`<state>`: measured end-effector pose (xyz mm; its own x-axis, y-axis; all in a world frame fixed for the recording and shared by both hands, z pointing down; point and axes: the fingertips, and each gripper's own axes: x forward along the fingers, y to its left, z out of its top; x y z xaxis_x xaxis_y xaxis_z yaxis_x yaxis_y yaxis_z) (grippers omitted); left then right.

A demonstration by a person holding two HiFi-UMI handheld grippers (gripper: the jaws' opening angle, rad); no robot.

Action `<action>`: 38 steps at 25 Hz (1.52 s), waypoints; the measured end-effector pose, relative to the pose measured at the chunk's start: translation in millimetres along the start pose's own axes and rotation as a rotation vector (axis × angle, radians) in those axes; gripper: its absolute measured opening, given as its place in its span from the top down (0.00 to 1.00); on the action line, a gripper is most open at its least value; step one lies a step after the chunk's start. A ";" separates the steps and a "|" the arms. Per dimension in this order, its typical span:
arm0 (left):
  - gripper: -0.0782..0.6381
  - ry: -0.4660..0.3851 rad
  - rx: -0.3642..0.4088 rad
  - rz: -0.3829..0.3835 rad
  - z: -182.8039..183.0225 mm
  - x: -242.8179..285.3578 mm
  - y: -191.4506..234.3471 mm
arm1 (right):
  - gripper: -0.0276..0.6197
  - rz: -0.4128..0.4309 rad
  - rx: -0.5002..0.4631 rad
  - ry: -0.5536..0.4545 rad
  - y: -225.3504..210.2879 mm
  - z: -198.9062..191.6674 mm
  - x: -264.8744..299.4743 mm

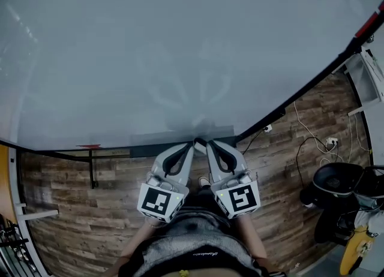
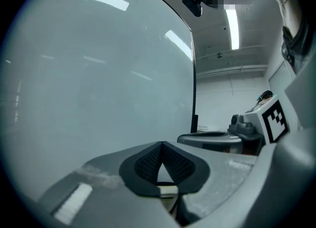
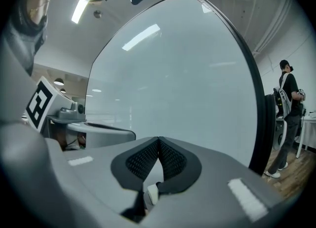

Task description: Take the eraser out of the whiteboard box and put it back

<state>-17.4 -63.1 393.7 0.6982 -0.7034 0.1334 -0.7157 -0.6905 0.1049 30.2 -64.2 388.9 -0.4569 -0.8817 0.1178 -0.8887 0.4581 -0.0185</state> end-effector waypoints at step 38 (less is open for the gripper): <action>0.89 0.026 0.004 -0.027 1.4 27.2 -4.6 | 0.95 0.016 0.013 0.066 -15.9 -9.7 8.3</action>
<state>4.9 -79.3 395.5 0.7166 -0.6798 0.1563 -0.6964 -0.7099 0.1053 40.8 -77.7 399.9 -0.4678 -0.8648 0.1825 -0.8820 0.4699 -0.0342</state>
